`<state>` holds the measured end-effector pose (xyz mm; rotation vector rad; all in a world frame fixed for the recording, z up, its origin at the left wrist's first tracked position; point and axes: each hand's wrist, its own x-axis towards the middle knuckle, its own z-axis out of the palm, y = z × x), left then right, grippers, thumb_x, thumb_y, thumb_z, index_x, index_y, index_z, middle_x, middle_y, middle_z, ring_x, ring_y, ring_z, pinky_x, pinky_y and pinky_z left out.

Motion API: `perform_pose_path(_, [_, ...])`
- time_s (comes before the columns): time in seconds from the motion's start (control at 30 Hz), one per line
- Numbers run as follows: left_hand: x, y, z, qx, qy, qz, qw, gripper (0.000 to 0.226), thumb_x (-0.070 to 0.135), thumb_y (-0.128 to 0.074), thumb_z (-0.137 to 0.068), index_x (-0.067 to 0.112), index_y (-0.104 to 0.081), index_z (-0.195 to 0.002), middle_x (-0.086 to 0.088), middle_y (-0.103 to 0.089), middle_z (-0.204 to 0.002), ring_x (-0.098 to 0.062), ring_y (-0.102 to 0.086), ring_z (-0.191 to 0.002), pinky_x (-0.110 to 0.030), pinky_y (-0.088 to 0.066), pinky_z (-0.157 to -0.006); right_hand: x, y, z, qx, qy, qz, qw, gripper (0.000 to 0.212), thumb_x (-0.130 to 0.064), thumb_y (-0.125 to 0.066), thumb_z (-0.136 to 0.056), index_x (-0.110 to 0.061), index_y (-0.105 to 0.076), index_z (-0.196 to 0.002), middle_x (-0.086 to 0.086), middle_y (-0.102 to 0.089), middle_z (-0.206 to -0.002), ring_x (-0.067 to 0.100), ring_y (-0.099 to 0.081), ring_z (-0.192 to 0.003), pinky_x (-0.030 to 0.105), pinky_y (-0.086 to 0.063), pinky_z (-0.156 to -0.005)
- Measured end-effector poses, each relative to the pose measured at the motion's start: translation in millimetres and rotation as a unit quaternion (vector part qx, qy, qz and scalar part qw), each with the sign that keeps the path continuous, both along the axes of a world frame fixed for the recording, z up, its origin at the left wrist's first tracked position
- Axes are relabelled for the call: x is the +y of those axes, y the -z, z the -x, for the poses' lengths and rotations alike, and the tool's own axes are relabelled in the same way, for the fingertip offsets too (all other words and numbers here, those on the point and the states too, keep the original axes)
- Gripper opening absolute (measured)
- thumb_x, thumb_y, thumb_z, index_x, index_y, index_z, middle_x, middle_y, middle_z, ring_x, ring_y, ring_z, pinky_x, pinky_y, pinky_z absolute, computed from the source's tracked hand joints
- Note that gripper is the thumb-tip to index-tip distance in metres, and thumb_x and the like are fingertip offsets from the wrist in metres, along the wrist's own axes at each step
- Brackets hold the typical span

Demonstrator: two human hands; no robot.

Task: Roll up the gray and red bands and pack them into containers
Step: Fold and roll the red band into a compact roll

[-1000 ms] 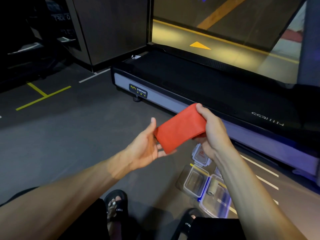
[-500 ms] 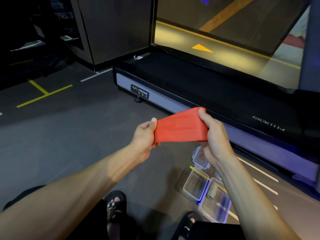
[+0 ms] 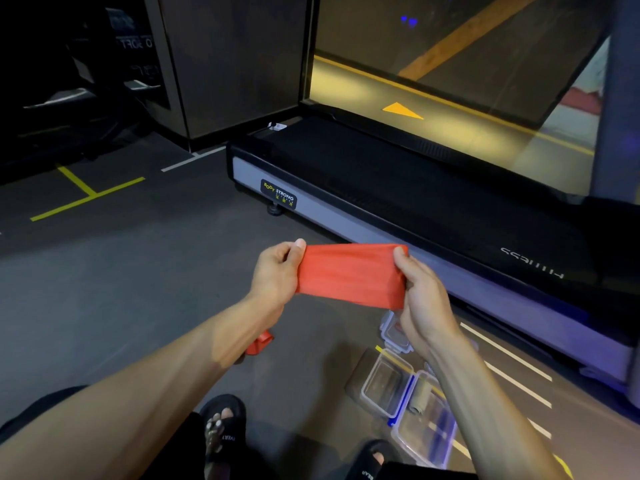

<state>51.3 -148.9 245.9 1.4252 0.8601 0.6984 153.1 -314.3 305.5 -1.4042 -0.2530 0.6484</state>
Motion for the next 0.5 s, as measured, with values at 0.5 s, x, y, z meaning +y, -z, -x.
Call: perform_pose_path(0.5, [2.1,1.1,-1.4,0.016,-0.011,-0.109,0.994,0.034,0.033,-0.049,-0.107,0.012,-0.059,-0.082,0.008,-0.047,-0.068,-0.010,-0.042,-0.064,-0.033,-0.038,-0.064,4.4,-1.1,4.5,-0.043,-0.035,-0.018,0.998,0.031,-0.036,-0.061,-0.100,-0.007,-0.072,-0.105,0.016,-0.075,-0.108,0.027,-0.068,-0.104,0.053,-0.050,-0.104])
